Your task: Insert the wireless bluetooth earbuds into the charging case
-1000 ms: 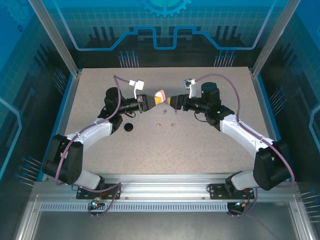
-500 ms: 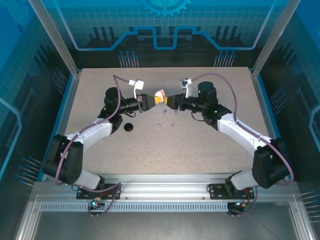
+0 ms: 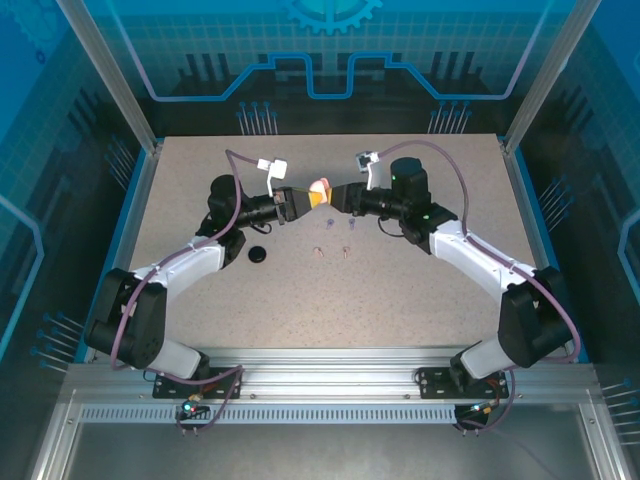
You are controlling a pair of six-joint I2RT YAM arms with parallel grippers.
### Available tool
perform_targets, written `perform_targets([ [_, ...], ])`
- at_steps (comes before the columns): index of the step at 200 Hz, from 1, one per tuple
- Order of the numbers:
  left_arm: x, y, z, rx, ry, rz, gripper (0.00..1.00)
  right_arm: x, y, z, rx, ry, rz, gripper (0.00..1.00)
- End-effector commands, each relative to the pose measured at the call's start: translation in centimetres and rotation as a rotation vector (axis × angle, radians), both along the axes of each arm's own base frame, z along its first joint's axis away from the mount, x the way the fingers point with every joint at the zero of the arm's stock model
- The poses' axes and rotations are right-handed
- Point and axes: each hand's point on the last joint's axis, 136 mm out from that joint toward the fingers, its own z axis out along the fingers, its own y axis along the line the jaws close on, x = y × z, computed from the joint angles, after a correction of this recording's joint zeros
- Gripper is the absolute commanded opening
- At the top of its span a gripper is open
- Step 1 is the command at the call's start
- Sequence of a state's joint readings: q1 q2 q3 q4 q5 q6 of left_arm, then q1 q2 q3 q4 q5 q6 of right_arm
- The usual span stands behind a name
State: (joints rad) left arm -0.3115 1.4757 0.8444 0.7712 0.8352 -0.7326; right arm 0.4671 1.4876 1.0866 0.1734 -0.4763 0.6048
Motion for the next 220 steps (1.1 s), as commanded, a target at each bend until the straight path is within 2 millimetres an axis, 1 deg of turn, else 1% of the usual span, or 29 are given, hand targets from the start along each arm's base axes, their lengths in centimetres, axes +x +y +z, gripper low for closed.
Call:
perform_targets([
  [1,-0.5,-0.4,0.0,-0.012,-0.02,-0.031,0.0,0.2,0.9,0.9,0.013,-0.017,0.014,0.33],
  [25,-0.4,-0.4,0.0,-0.014,-0.02,-0.028,0.0,0.1,1.2,0.8,0.016,-0.015,0.029,0.21],
  [46,-0.3,-0.5,-0.2,-0.014,-0.015,-0.027,0.0,-0.2,1.4,0.9,0.017,-0.016,0.044,0.08],
  [62,-0.1,-0.5,-0.6,-0.01,-0.006,-0.02,0.16,-0.2,1.6,1.1,0.015,-0.02,0.047,0.0],
  [76,0.1,-0.4,-1.0,-0.007,0.001,-0.007,0.34,-0.1,1.6,1.1,0.001,-0.017,0.043,0.0],
  [84,0.3,-0.3,-1.1,-0.004,0.003,0.005,0.42,-0.1,1.5,1.1,-0.008,-0.017,0.04,0.0],
  [107,0.9,0.0,-1.2,0.013,-0.003,0.029,0.57,0.3,0.9,1.1,-0.053,-0.02,0.001,0.0],
  [122,1.4,0.4,-0.8,0.021,-0.011,0.04,0.61,0.6,0.1,1.0,-0.089,-0.022,-0.03,0.0],
  [138,2.0,1.1,-0.2,0.03,-0.021,0.055,0.69,1.0,-0.9,1.3,-0.125,-0.031,-0.063,0.0],
  [161,2.7,1.8,0.7,0.053,-0.042,0.065,0.73,1.5,-2.3,1.7,-0.163,-0.042,-0.084,0.0],
  [181,3.0,1.7,1.1,0.101,-0.063,0.055,0.75,2.0,-3.2,1.8,-0.212,-0.052,-0.078,0.0],
  [220,3.7,1.3,0.9,0.209,-0.081,0.014,0.76,3.6,-4.6,1.7,-0.318,-0.082,-0.025,0.0],
])
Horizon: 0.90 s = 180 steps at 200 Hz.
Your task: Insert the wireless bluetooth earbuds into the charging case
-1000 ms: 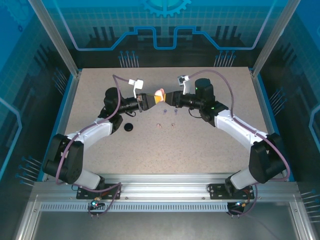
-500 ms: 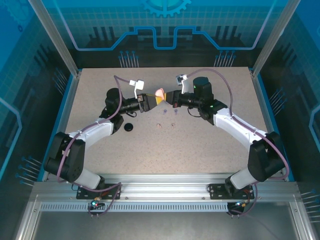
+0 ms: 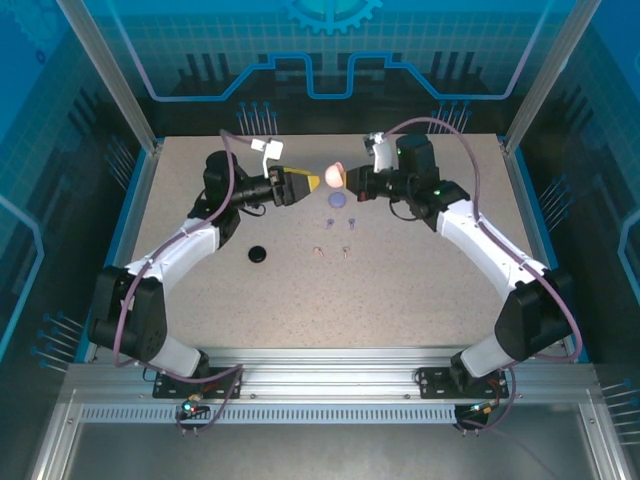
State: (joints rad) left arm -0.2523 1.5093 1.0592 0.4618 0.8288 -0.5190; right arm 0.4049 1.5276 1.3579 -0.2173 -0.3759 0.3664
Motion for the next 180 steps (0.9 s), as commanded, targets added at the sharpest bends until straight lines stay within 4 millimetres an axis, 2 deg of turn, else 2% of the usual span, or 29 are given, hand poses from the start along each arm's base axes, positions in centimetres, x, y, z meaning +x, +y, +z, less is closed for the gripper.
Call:
perform_targets([
  [1,0.0,-0.3,-1.2,0.101,-0.003,-0.049,0.76,0.6,-1.2,-0.6,-0.099,-0.011,0.051,0.0],
  [38,1.4,-0.7,-1.2,0.175,-0.018,-0.073,0.77,2.0,-2.0,-0.9,-0.152,-0.035,0.102,0.0],
  [95,3.6,-1.6,-1.5,0.24,0.01,-0.15,0.77,3.2,-1.5,-0.9,-0.148,-0.043,0.179,0.0],
  [180,2.8,-2.9,-2.8,0.257,0.063,-0.3,0.75,3.9,0.0,-2.2,-0.134,-0.027,0.23,0.0],
])
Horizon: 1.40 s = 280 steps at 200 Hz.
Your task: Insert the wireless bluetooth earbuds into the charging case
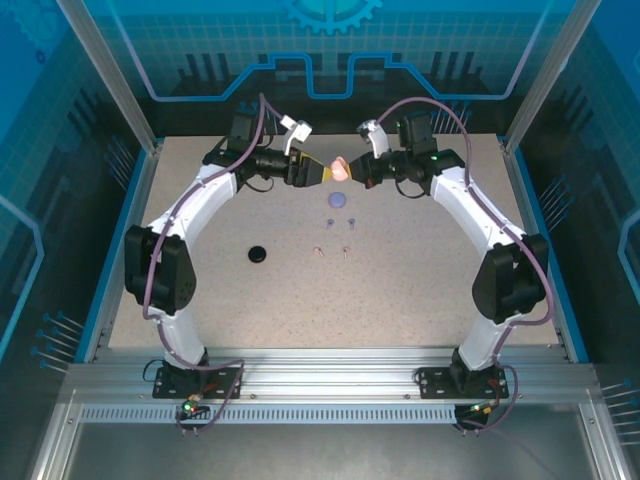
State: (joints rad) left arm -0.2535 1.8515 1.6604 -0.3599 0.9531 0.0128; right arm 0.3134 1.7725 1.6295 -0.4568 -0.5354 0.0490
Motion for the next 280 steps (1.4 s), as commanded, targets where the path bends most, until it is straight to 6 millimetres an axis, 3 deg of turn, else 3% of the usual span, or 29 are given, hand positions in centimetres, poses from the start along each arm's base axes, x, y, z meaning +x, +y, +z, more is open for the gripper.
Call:
perform_targets([
  [1,-1.3,-0.5,-0.1,-0.001,0.019,-0.081,0.75,0.0,0.7,0.7,0.012,-0.013,0.043,0.0],
  [153,-1.6,-1.7,-0.8,0.013,0.043,-0.14,0.65,-0.8,2.3,0.1,-0.006,0.0,0.102,0.0],
  [280,-1.6,-2.1,-0.9,0.015,0.038,-0.152,0.4,-1.2,2.8,0.0,-0.023,0.001,0.122,0.0],
])
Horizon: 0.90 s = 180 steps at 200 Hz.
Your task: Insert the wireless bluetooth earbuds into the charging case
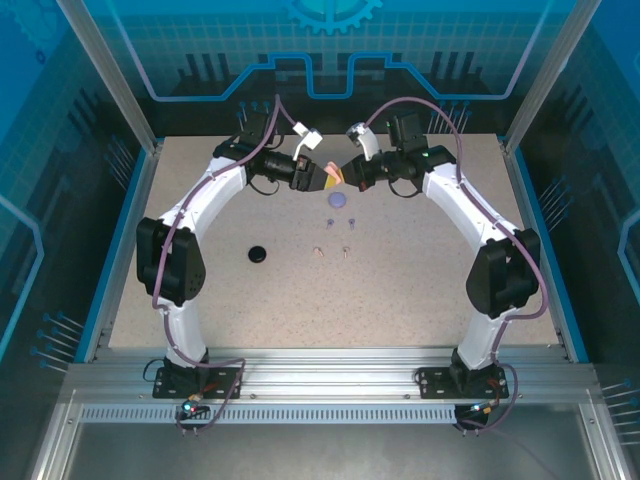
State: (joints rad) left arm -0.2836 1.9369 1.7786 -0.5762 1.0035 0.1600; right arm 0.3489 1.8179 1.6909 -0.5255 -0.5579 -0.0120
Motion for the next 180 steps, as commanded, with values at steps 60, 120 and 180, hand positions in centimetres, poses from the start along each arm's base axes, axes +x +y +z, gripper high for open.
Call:
perform_targets([
  [60,-0.5,-0.6,0.6,-0.021,-0.008,-0.044,0.26,-0.3,0.9,0.9,0.001,-0.011,0.039,0.0],
  [120,-0.8,-0.6,1.1,-0.03,-0.017,-0.058,0.26,-0.6,1.1,1.3,-0.021,-0.02,0.059,0.0],
  [180,-1.0,-0.7,1.3,-0.043,-0.015,-0.07,0.03,0.0,0.9,2.3,-0.024,-0.041,0.033,0.2],
])
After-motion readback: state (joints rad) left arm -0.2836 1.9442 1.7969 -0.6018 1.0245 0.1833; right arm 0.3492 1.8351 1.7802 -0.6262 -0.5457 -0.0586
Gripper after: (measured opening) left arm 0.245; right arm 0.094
